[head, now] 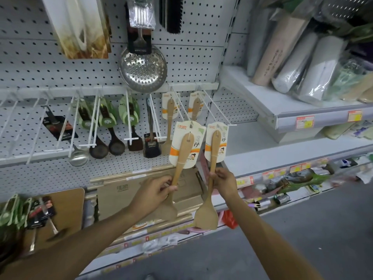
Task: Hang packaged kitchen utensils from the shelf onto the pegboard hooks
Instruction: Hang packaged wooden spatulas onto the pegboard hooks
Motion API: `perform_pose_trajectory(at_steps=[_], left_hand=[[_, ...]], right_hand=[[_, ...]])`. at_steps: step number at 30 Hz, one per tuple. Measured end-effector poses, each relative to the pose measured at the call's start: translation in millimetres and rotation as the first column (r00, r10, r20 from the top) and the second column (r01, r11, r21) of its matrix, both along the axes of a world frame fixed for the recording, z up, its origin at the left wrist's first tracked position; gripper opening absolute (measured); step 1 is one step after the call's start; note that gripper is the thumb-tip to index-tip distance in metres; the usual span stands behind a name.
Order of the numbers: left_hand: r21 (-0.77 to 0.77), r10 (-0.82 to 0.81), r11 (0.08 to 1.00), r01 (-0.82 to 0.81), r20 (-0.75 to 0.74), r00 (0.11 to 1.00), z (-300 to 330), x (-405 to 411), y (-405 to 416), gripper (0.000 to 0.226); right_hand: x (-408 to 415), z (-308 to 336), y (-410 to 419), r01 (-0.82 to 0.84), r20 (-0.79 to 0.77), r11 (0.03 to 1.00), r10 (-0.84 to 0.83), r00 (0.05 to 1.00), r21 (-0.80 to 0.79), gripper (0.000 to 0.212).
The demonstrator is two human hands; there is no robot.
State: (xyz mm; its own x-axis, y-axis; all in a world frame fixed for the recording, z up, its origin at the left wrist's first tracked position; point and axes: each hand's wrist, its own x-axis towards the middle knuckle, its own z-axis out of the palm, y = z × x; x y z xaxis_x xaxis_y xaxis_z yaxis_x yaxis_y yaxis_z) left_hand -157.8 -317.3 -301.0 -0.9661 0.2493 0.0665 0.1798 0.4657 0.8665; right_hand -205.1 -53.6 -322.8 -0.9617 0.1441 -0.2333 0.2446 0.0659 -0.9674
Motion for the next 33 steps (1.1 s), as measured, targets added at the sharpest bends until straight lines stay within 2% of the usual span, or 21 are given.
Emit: perform_pose_trajectory(at_steps=[6,9,12,15,18,19,20,22,23,24,25,26,29,33], left_hand=[[0.090,0.037,0.995,-0.036,-0.004,0.999,0,4,-1,0.026],[0.137,0.084,0.987,-0.081,-0.013,0.996,-5,5,0,0.042],[0.134,0.134,0.982,-0.131,-0.012,0.991,-9,3,3,0.040],[0.132,0.188,0.973,-0.188,0.011,0.982,-11,1,9,0.046],[0.106,0.226,0.968,-0.228,0.030,0.974,-11,-3,16,0.046],[0.091,0.233,0.968,-0.234,0.021,0.972,-11,-5,19,0.043],[0.077,0.241,0.967,-0.241,0.009,0.970,-11,-6,23,0.039],[0.045,0.260,0.965,-0.259,-0.019,0.965,-12,-9,29,0.031],[0.029,0.269,0.963,-0.268,-0.029,0.963,-13,-10,32,0.029],[0.018,0.279,0.960,-0.278,-0.030,0.960,-15,-10,35,0.028],[0.013,0.287,0.958,-0.287,-0.028,0.957,-19,-10,38,0.027],[0.007,0.293,0.956,-0.293,-0.024,0.956,-21,-10,41,0.028],[-0.017,0.306,0.952,-0.306,-0.033,0.952,-25,-8,49,0.034],[-0.040,0.284,0.958,-0.284,-0.006,0.959,-22,-7,59,0.040]], right_hand=[[-29,11,-7,-0.012,-0.014,0.999,0.013,1.000,0.041,0.006],[-50,11,-6,-0.025,-0.016,0.996,0.026,1.000,0.086,0.011],[-79,5,-3,-0.069,0.024,0.986,0.066,0.997,0.150,0.015],[-109,7,-6,-0.089,0.079,0.991,0.081,0.994,0.098,0.014],[-138,9,-4,-0.154,0.102,0.981,0.142,0.985,0.121,0.002],[-146,10,-4,-0.181,0.110,0.974,0.167,0.980,0.134,0.006],[-156,3,-2,-0.148,0.033,0.969,0.145,0.989,0.198,0.010],[-177,-13,4,-0.137,-0.015,0.975,0.141,0.990,0.176,0.012],[-181,-12,2,-0.127,-0.006,0.977,0.130,0.992,0.171,0.020],[-181,-5,0,-0.126,0.048,0.988,0.122,0.991,0.092,0.024],[-183,-1,-2,-0.129,0.094,0.988,0.121,0.988,0.080,0.024],[-185,-2,-1,-0.150,0.142,0.987,0.141,0.980,0.050,0.019],[-192,-4,4,-0.169,0.254,0.976,0.131,0.958,0.135,0.007],[-191,-6,7,-0.151,0.027,0.983,0.149,0.988,0.105,0.010]])
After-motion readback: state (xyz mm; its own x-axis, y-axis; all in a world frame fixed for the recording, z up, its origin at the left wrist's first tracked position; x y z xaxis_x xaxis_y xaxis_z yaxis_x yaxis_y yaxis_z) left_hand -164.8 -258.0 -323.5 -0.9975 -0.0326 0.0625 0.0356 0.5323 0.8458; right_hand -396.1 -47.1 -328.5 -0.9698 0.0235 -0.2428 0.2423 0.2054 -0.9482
